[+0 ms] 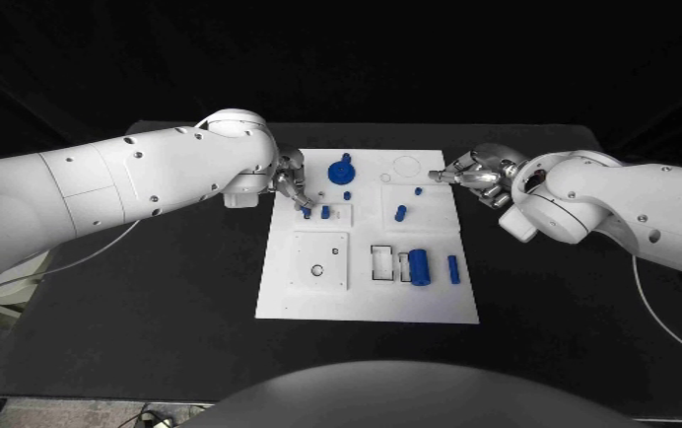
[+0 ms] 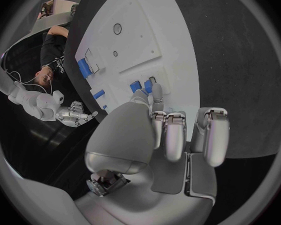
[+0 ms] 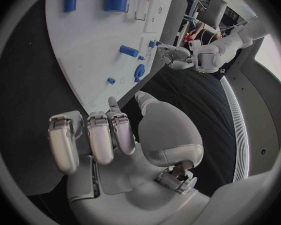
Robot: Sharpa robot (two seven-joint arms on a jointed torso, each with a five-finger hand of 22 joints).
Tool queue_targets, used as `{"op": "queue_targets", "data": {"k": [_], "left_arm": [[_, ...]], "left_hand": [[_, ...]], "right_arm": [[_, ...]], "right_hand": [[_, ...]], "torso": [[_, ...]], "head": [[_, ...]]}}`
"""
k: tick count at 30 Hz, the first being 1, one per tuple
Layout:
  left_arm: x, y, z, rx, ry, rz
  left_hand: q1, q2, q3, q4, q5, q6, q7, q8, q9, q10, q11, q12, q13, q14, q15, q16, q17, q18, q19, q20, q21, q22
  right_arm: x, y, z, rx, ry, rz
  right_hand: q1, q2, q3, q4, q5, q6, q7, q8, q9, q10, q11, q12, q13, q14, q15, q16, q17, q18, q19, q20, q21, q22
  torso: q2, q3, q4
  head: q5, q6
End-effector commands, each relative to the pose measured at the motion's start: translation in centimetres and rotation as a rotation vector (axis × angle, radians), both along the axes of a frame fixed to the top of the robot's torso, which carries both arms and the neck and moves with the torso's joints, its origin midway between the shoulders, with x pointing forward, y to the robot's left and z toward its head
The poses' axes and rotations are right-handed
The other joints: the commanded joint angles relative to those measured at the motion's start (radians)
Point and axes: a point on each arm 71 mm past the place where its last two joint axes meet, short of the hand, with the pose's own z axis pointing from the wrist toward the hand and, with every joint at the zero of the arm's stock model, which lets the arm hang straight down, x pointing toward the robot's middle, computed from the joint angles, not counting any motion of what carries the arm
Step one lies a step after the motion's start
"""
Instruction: Assemble the parts on the task board
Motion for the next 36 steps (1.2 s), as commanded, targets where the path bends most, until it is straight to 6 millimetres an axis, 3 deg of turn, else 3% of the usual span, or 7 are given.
{"op": "queue_targets", "data": {"k": [1, 36], "left_arm": [[-0.14, -0.19, -0.09, -0.001, 0.021, -0.017], [-0.15, -0.44, -0.2, 0.008, 0.028, -0.024]], "left_hand": [[-0.004, 0.008, 0.008, 0.002, -0.004, 0.009, -0.016, 0.002, 0.001, 0.159, -0.056, -0.002, 0.166, 0.104, -0.007, 0.003, 0.263, -0.008, 0.103, 0.007, 0.002, 0.263], [-0.003, 0.006, 0.018, 0.001, -0.018, 0.008, -0.015, -0.002, -0.001, 0.159, -0.055, -0.002, 0.166, 0.104, -0.007, 0.003, 0.263, -0.008, 0.103, 0.008, 0.002, 0.263]], "right_arm": [[-0.05, 0.1, -0.03, -0.003, 0.001, 0.013], [-0.07, 0.07, -0.04, -0.003, 0.002, 0.013]], "right_hand": [[0.009, -0.001, -0.006, -0.002, 0.004, 0.001, 0.007, 0.005, 0.002, 0.105, 0.01, 0.003, 0.263, 0.104, 0.006, 0.004, 0.263, -0.007, 0.106, 0.008, 0.004, 0.263], [0.009, -0.001, -0.006, -0.002, 0.004, 0.001, 0.007, 0.005, 0.002, 0.105, 0.01, 0.003, 0.263, 0.104, 0.006, 0.004, 0.263, -0.007, 0.106, 0.008, 0.004, 0.263]], "torso": [[0.0, 0.0001, 0.0004], [0.0, 0.0, 0.0001]], "head": [[-0.001, 0.0], [-0.001, 0.0]]}}
